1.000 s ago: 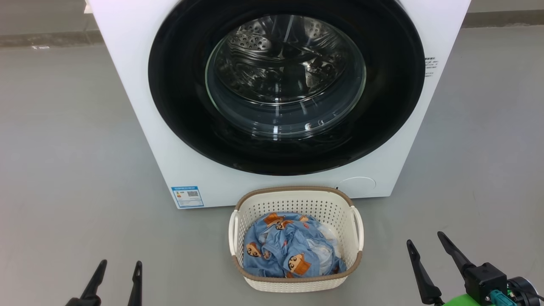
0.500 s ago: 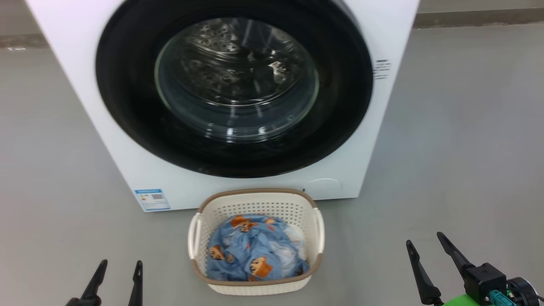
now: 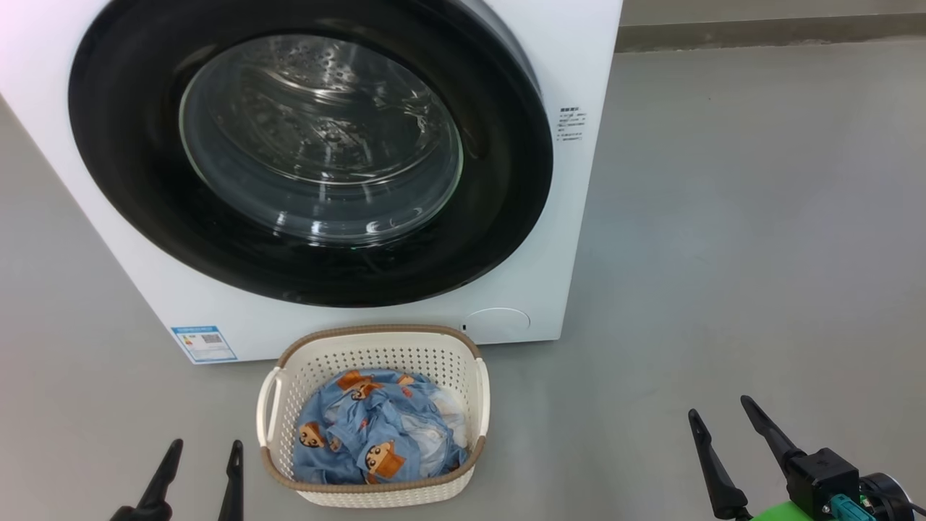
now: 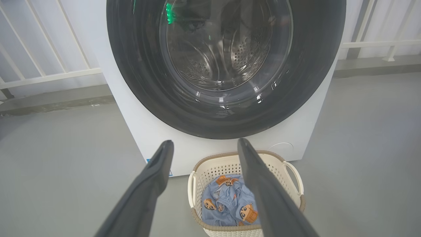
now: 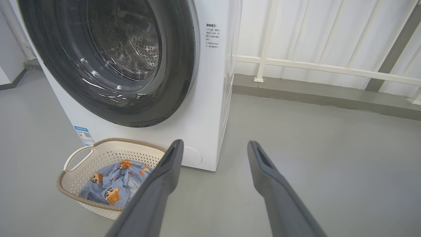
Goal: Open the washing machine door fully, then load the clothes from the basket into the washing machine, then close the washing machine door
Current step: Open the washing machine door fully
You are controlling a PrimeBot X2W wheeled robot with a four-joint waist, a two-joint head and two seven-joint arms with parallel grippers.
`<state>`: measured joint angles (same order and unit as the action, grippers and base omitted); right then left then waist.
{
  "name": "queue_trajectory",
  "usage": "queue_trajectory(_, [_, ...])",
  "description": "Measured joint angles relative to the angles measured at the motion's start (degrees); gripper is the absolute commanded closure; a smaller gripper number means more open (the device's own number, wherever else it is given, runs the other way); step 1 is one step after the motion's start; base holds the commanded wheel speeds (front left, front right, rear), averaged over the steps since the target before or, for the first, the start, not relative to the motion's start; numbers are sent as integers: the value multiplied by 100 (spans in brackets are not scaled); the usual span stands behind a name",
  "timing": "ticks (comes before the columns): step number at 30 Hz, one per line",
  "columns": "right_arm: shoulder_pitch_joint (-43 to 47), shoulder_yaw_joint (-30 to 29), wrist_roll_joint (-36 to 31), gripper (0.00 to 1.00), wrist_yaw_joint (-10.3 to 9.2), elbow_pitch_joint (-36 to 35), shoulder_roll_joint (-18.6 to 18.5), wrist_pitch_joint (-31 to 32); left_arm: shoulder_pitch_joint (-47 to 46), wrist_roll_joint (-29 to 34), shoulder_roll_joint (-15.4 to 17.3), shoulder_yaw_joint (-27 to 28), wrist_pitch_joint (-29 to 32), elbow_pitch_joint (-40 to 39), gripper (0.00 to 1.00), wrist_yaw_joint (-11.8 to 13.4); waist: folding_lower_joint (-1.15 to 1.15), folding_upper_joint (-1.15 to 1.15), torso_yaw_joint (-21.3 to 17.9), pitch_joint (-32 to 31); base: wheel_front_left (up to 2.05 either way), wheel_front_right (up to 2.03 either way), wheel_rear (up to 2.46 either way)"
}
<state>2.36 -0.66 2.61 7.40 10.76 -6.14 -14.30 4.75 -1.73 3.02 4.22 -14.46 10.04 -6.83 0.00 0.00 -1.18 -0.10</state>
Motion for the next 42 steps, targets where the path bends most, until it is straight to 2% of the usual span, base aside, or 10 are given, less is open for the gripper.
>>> queue_trajectory(11, [0, 19, 8, 0, 0, -64, 32, 0, 1, 0, -13, 5, -1, 0, 0, 0, 0, 0, 29, 25, 4, 4, -9])
queue_trajectory(12, [0, 42, 11, 21, 0, -68, 31, 0, 1, 0, -14, 7, 0, 0, 0, 0, 0, 0, 32, 27, 0, 0, 0])
queue_trajectory(13, [0, 71, 53, 77, 0, -67, 29, 0, 1, 0, -16, 8, -1, 0, 0, 0, 0, 0, 35, 32, 0, 0, 0])
queue_trajectory(14, [0, 98, 94, 100, 0, -67, 27, 0, 2, 0, -20, 8, -1, 0, 0, -1, 0, 0, 38, 36, 0, 0, 0])
queue_trajectory(21, [0, 124, 209, 100, 0, -83, 31, 0, 4, -1, -27, 21, -1, 0, 0, -3, 0, 0, 41, 73, 0, 0, 0])
queue_trajectory(24, [0, -3, 554, 100, 0, -101, 114, 0, 4, -2, -30, 31, -1, 1, 0, -7, 0, 0, 32, 88, 0, 0, 0])
queue_trajectory(34, [-2, -392, 2529, 100, 0, 19, 344, 0, 147, -64, -42, 71, -1, 0, 0, -8, 0, 0, -6, 188, 0, 0, 0])
queue_trajectory(42, [-339, -731, 4752, 100, -1, 286, 381, -1, 149, -144, -46, 65, -1, -79, 0, -26, 0, 0, -48, 460, 0, 0, 0])
